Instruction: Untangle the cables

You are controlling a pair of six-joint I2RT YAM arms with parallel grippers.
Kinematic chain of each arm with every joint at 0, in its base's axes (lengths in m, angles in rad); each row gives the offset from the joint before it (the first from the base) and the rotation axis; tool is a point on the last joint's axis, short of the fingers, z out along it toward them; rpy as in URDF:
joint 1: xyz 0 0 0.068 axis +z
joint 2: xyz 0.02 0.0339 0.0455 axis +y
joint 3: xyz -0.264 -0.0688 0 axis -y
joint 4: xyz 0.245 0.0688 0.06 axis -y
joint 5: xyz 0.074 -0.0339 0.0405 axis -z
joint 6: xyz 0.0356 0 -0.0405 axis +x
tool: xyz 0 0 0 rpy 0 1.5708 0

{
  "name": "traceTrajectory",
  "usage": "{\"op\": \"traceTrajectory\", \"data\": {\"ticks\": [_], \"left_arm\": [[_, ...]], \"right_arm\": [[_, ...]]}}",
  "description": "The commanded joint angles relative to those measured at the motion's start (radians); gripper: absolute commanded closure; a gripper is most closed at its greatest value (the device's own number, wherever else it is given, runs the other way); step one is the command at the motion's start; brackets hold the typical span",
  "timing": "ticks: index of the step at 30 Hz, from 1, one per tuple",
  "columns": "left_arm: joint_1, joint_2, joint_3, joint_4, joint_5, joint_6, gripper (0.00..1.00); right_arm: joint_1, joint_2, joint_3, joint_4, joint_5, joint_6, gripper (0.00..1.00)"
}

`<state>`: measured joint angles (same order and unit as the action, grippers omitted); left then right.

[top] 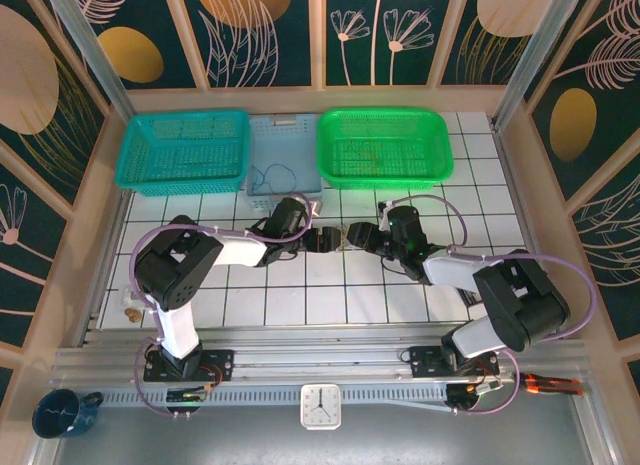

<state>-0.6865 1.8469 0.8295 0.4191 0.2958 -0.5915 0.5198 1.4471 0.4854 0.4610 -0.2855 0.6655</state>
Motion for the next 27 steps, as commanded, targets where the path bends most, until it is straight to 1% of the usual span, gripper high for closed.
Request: {"op": "traceTrajectory", "data": {"ticks": [1, 4, 10, 15, 17, 20, 27], "left_arm": [[0.004, 0.018, -0.029, 0.010, -0.013, 0.013, 0.22], [0.004, 0.021, -0.036, 0.014, -0.013, 0.015, 0.22], [0.004, 0.023, -0.043, 0.020, -0.010, 0.013, 0.23], [0.005, 0.023, -0.043, 0.020, -0.009, 0.015, 0.23], [0.004, 0.023, -0.042, 0.021, -0.009, 0.016, 0.23], [0.004, 0.022, -0.041, 0.019, -0.008, 0.016, 0.24], [0.004, 0.018, -0.043, 0.017, -0.007, 0.017, 0.24]], "right_arm": [[0.008, 0.012, -0.001, 0.029, 0.005, 0.012, 0.46], [0.009, 0.009, -0.001, 0.028, 0.007, 0.014, 0.45], [0.008, 0.010, -0.004, 0.011, 0.029, 0.015, 0.40], [0.008, 0.035, -0.005, 0.023, 0.015, 0.023, 0.40], [0.008, 0.042, -0.006, 0.041, -0.005, 0.025, 0.42], [0.008, 0.049, -0.007, 0.075, -0.038, 0.035, 0.49], [0.003, 0.026, -0.001, 0.114, -0.092, 0.058, 0.75]]}}
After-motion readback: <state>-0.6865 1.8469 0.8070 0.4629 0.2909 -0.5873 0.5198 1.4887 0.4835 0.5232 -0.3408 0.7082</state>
